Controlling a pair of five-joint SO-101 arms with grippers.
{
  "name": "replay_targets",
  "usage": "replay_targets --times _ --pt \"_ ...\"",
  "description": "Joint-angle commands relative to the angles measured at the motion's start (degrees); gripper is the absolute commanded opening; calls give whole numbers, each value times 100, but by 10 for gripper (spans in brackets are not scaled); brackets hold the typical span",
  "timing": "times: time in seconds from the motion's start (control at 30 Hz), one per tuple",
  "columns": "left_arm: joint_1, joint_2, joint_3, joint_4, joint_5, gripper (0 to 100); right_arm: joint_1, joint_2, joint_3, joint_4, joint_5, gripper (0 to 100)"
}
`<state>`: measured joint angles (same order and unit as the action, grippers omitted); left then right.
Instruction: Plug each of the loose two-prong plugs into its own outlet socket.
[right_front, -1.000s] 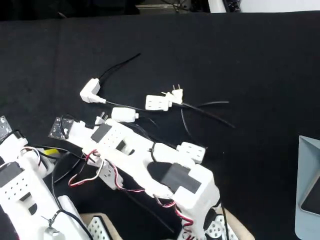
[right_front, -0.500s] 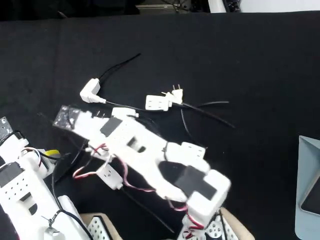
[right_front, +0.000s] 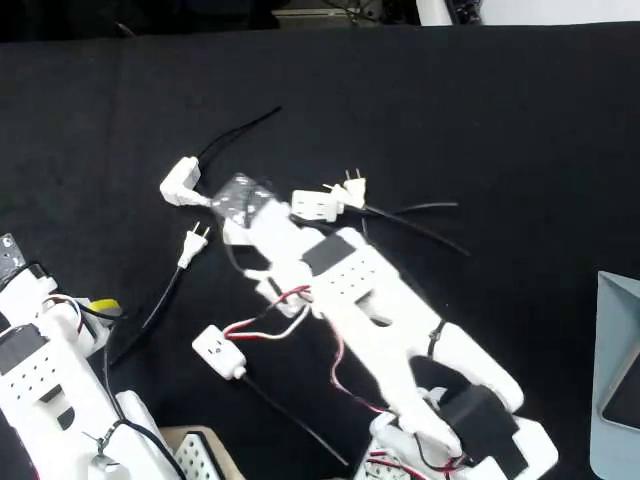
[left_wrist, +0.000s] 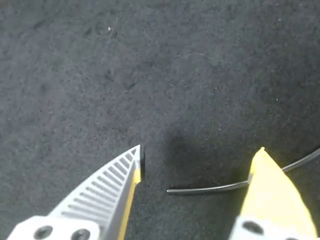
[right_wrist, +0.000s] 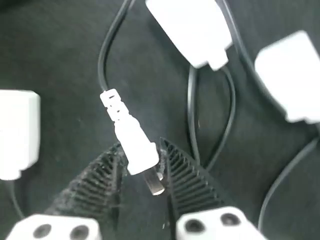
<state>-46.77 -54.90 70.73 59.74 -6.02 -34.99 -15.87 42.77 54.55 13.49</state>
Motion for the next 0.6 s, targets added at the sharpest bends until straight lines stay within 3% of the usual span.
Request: replay_targets --times 0.0,0.23,0.57 --pt "-22 -79 13 -281 62 336 299 -251 198 -9 -369 24" --pt "-40 -79 22 -316 62 336 62 -251 673 -9 -932 158" --pt "-40 -79 31 -299 44 336 -273 -189 286 18 -905 163"
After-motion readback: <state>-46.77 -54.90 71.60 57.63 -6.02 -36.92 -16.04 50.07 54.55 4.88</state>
